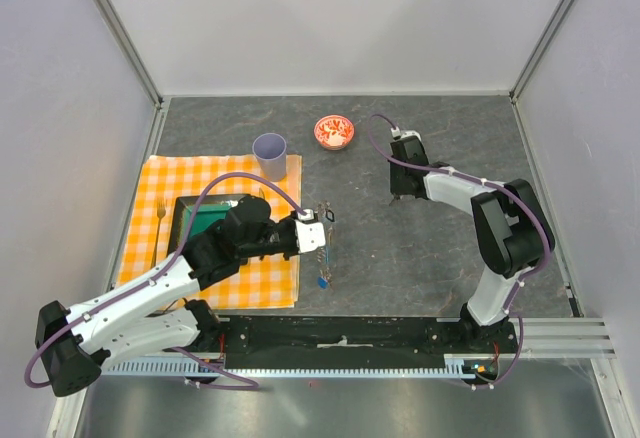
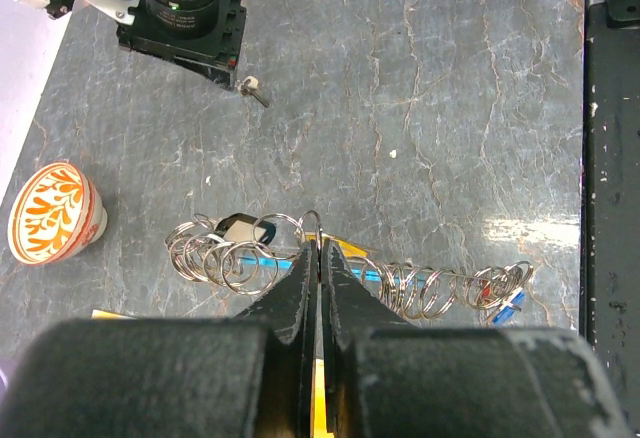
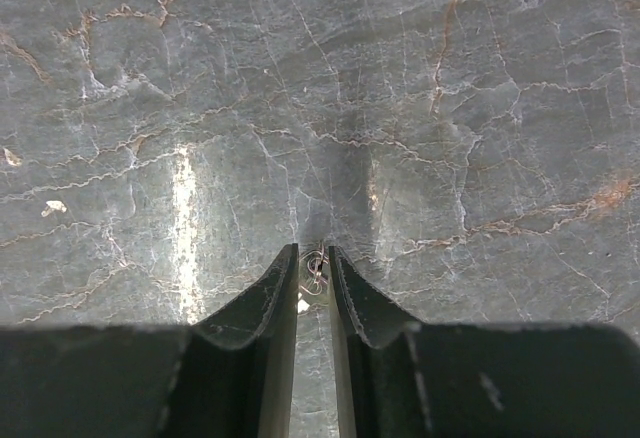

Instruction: Put the keys on the keyring

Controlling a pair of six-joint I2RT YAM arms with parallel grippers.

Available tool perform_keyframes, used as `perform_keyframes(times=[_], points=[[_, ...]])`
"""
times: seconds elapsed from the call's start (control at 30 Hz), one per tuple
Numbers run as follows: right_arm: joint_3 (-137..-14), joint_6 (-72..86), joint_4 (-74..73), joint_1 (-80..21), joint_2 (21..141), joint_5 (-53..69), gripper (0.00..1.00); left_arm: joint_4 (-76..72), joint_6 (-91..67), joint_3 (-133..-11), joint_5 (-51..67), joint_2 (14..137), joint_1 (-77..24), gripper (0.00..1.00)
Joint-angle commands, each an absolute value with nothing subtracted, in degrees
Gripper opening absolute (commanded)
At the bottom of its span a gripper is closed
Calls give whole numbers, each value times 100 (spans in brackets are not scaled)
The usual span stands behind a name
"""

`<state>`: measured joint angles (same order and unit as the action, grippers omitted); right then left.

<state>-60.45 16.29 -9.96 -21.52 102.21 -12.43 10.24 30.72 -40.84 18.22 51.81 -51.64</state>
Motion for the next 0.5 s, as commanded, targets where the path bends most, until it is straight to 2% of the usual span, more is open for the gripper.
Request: perform_keyframes(times=[0.0, 0.47], points=[[-6275, 1670, -896, -2145, 10318, -1292, 25, 703, 3322, -4140, 1863, 5089, -5203, 2], [-6161, 1705, -1011, -2145, 10274, -1318, 23, 729, 3322, -4149, 1854, 5080, -5212, 2]])
